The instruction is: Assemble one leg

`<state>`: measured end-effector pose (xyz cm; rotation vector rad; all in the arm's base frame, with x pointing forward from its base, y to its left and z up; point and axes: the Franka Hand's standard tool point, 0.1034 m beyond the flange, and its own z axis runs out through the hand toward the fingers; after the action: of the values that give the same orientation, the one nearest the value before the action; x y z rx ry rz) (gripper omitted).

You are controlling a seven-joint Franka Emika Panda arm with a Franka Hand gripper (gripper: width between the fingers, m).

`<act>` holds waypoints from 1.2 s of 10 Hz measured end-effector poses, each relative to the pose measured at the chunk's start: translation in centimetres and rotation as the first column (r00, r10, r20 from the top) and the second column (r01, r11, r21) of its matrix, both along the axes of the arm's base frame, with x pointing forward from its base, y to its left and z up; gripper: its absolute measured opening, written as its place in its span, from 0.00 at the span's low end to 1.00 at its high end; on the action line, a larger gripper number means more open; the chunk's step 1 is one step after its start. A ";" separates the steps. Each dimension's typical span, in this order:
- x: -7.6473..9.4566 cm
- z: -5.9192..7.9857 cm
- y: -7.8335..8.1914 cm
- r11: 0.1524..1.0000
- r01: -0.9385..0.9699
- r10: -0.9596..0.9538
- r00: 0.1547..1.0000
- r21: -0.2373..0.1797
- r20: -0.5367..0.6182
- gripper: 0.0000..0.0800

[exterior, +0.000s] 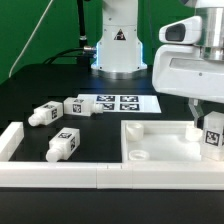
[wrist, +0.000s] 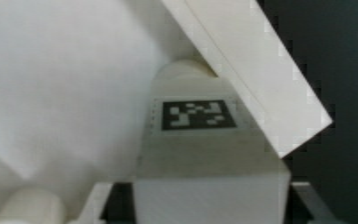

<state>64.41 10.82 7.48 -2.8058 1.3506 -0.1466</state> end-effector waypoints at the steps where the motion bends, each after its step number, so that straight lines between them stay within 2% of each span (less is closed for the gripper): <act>1: -0.1 -0.1 -0.1 0.986 0.161 -0.161 0.987 0.034 -0.003 0.36; 3: -0.2 -0.2 -0.7 0.869 0.483 -0.481 0.875 0.107 -0.050 0.36; 4: -0.2 -0.2 -0.8 0.827 0.551 -0.549 0.834 0.111 -0.058 0.36; 5: -0.2 -0.2 -0.8 0.828 0.550 -0.547 0.835 0.108 -0.056 0.37; 6: -0.3 -0.2 -0.6 0.890 0.448 -0.446 0.894 0.088 -0.044 0.37; 7: -0.4 -0.1 -0.1 0.953 0.300 -0.299 0.954 0.047 -0.031 0.61; 8: -0.4 0.1 0.3 0.995 0.099 -0.098 0.995 0.029 -0.028 0.61; 9: -0.8 0.1 1.0 0.997 -0.077 0.078 0.996 0.018 -0.043 0.77; 10: -1.1 0.0 1.7 0.992 -0.122 0.123 0.991 0.020 -0.043 0.80; 12: -1.1 -0.1 1.4 0.966 -0.258 0.258 0.965 0.011 -0.045 0.81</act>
Offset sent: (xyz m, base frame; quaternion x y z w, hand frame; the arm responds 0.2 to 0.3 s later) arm 0.0098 -0.0001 0.0069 0.0555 -0.0242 0.3041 0.9507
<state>63.35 12.18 7.42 -2.9638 0.9759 -0.0725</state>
